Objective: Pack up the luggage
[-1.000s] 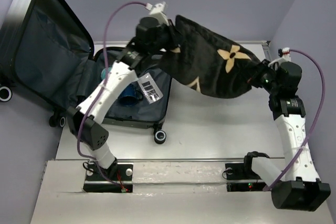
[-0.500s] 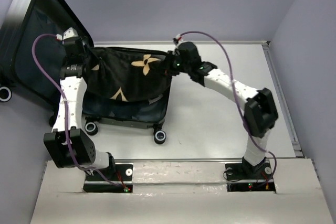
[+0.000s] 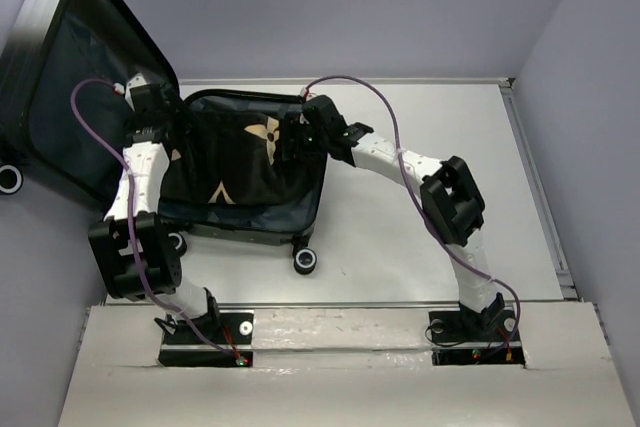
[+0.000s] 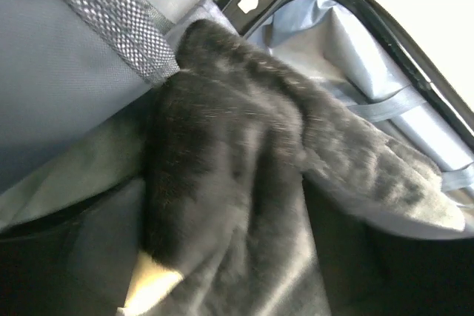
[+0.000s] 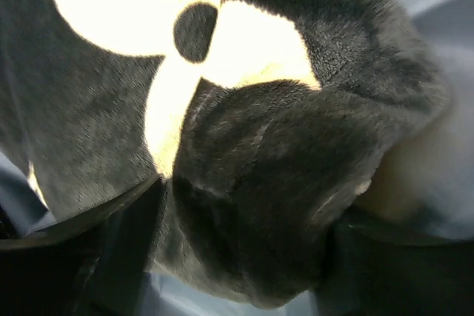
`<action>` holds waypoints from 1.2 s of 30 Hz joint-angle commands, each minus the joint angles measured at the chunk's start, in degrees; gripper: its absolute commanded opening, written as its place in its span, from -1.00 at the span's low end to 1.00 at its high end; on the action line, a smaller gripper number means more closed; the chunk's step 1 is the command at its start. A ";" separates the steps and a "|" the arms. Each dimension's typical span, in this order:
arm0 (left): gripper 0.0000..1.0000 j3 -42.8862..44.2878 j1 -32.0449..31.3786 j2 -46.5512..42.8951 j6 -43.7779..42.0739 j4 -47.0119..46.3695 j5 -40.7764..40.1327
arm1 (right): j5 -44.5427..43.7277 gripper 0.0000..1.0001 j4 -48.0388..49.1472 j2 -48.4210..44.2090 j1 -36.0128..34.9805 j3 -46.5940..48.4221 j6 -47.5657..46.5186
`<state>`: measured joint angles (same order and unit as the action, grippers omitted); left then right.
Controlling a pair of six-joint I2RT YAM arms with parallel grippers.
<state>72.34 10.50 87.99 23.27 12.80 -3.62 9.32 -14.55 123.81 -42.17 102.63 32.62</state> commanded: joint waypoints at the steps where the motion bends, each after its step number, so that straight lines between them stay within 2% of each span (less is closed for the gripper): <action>1: 0.94 2.54 -3.46 -7.11 -2.43 -1.03 -3.93 | -6.94 0.70 -5.75 -3.21 -0.89 6.00 -7.57; 3: 0.94 5.35 -7.59 -13.16 -4.19 2.39 -8.41 | -8.61 0.73 -6.81 -6.55 -0.89 6.62 -9.41; 4: 0.94 6.84 -8.65 -14.93 -4.37 3.45 -11.12 | -8.97 0.90 -7.07 -7.61 -0.89 7.75 -10.11; 6: 0.93 6.94 -10.23 -21.49 -3.93 5.65 -12.02 | -8.97 0.99 -8.38 -8.93 -0.89 10.21 -11.44; 10: 0.89 4.31 -10.24 -32.77 -3.32 10.31 -16.59 | -7.83 1.00 -13.74 -11.04 -0.89 14.62 -13.19; 15: 0.85 -3.16 -10.24 -44.55 -3.32 16.28 -30.28 | -9.06 1.00 -12.97 -20.52 -0.89 4.79 -14.60; 16: 0.84 -4.12 -10.24 -47.79 -2.62 18.82 -33.18 | -8.97 0.97 -10.79 -22.54 -0.89 -0.71 -14.86; 17: 0.83 -7.00 -10.24 -49.47 -2.44 19.54 -39.73 | -8.19 0.92 -9.37 -24.82 -0.89 -4.07 -15.30; 18: 0.79 -8.86 -10.24 -52.19 -2.35 20.16 -43.28 | -6.44 0.66 -6.84 -29.28 -0.89 -10.19 -15.66; 19: 0.76 -10.44 -10.15 -53.17 -2.44 20.34 -46.45 | -5.29 0.66 -6.81 -31.68 -0.89 -10.26 -15.57; 20: 0.75 -12.20 -10.24 -53.62 -2.35 20.51 -50.22 | -3.63 0.33 -3.33 -33.79 -0.89 -16.96 -15.40; 21: 0.74 -15.18 -10.15 -53.71 -1.91 20.69 -56.52 | -2.39 0.31 -1.30 -35.98 -0.89 -20.42 -15.13; 22: 0.71 -15.29 -9.54 -53.88 -0.17 21.30 -57.54 | -0.20 0.31 0.12 -39.66 -0.89 -23.58 -14.78; 23: 0.71 -16.25 -9.19 -53.97 -1.28 18.52 -60.51 | 0.78 0.39 2.83 -41.26 -0.89 -29.27 -14.61; 26: 0.71 -15.30 -7.78 -50.13 -5.32 13.67 -65.36 | 2.80 0.67 6.19 -45.57 -0.89 -37.29 -15.04; 31: 0.71 -11.69 -4.18 -38.35 -7.35 10.24 -66.96 | 4.56 0.73 7.59 -47.61 -0.89 -42.94 -15.75; 36: 0.69 -14.32 -0.32 -32.45 -12.81 2.42 -65.38 | 4.65 0.76 9.97 -47.26 -0.89 -45.67 -15.13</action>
<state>58.83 7.62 52.42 13.98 24.27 -65.30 12.16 -11.55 78.06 -42.83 57.84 17.89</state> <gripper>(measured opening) 0.853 0.873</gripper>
